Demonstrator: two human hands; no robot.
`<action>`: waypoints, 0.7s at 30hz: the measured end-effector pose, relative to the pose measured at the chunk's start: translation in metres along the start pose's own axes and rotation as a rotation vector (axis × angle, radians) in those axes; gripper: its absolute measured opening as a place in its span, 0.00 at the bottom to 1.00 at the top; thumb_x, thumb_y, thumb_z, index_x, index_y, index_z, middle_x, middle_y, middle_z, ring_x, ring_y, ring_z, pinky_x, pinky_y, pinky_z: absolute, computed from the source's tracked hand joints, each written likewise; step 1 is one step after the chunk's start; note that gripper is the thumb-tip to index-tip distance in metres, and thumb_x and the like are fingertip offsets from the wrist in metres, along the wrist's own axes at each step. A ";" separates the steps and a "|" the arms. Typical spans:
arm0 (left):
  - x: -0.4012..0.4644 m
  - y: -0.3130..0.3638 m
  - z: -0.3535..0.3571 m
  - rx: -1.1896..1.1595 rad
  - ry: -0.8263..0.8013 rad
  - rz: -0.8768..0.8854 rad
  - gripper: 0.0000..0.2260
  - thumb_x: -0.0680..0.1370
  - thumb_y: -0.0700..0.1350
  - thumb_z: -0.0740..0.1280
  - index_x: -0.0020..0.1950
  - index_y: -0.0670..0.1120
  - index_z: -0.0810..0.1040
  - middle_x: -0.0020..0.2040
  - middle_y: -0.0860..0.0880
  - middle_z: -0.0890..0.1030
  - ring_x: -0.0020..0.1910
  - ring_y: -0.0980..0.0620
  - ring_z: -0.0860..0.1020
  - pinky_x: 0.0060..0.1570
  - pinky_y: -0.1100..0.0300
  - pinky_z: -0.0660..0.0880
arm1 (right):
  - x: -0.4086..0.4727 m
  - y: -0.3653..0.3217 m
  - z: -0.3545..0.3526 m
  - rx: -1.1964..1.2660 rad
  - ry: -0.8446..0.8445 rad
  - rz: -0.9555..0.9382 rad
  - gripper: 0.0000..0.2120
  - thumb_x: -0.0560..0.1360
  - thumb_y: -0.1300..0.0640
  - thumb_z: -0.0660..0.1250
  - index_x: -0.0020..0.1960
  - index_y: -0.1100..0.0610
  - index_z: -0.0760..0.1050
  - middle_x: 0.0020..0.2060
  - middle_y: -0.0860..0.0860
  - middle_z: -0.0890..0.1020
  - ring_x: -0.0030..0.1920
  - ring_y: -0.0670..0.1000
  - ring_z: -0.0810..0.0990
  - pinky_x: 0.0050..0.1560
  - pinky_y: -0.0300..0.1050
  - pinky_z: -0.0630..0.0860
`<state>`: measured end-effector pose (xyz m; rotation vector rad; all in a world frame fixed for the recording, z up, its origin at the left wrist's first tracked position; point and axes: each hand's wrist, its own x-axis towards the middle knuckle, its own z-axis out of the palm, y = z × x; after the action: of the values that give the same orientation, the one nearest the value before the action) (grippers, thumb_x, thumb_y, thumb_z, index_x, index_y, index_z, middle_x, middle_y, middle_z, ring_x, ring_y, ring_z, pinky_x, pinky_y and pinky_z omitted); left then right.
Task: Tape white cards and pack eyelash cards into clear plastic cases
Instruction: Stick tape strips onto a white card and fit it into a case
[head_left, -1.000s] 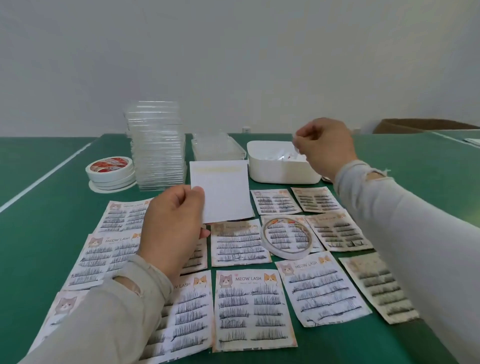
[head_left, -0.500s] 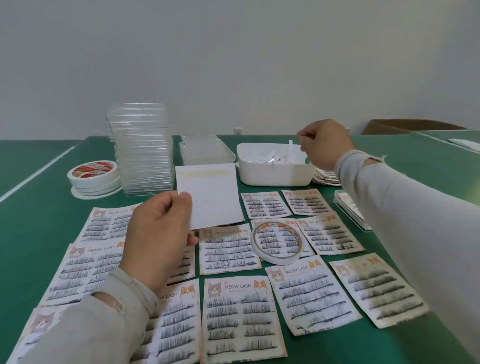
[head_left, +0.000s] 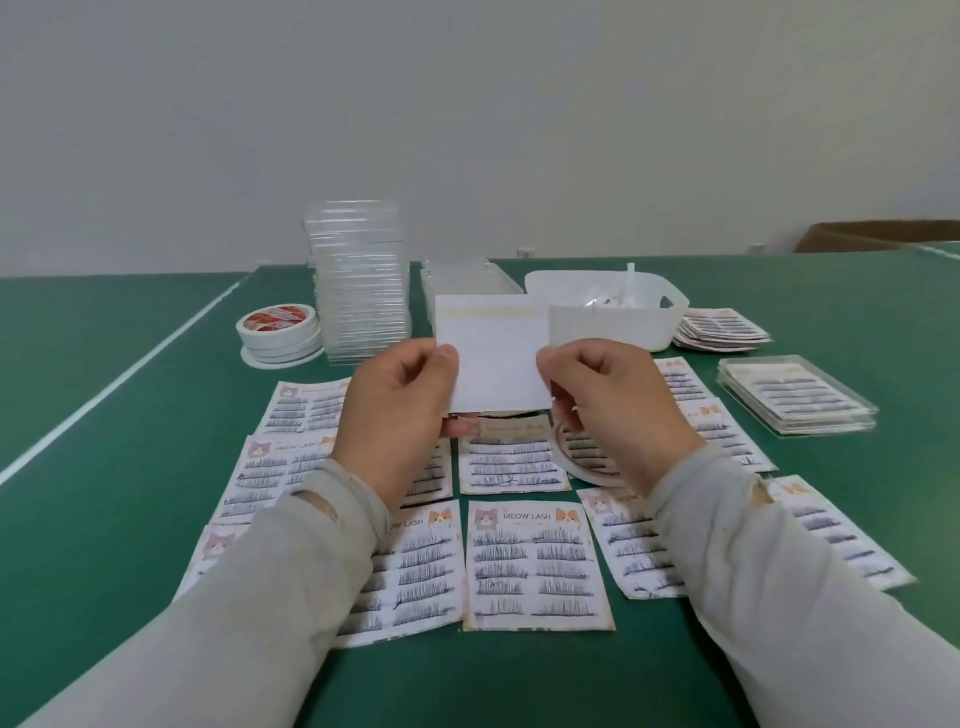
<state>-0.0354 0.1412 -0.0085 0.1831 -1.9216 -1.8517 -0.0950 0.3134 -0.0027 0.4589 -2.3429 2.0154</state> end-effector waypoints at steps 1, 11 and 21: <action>0.001 -0.001 0.000 0.011 -0.006 0.002 0.13 0.83 0.45 0.66 0.42 0.52 0.85 0.41 0.55 0.86 0.35 0.55 0.85 0.32 0.62 0.80 | -0.001 0.003 -0.001 -0.024 -0.012 -0.024 0.16 0.79 0.54 0.69 0.37 0.63 0.78 0.27 0.50 0.76 0.27 0.47 0.73 0.30 0.38 0.73; 0.002 -0.005 0.001 -0.063 -0.097 -0.062 0.06 0.83 0.44 0.66 0.54 0.46 0.83 0.44 0.47 0.85 0.31 0.49 0.83 0.25 0.64 0.72 | 0.003 0.013 -0.005 0.029 0.001 0.000 0.17 0.80 0.47 0.69 0.35 0.54 0.76 0.24 0.47 0.73 0.24 0.46 0.71 0.25 0.36 0.69; 0.002 -0.006 0.004 -0.189 -0.165 -0.046 0.10 0.85 0.43 0.60 0.58 0.47 0.82 0.39 0.47 0.84 0.37 0.49 0.84 0.34 0.59 0.81 | -0.008 0.000 0.001 0.483 -0.209 0.148 0.09 0.82 0.54 0.66 0.59 0.55 0.79 0.49 0.55 0.88 0.46 0.54 0.87 0.35 0.39 0.82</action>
<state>-0.0397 0.1435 -0.0144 0.0137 -1.8471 -2.1244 -0.0872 0.3140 -0.0050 0.5408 -2.0203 2.7374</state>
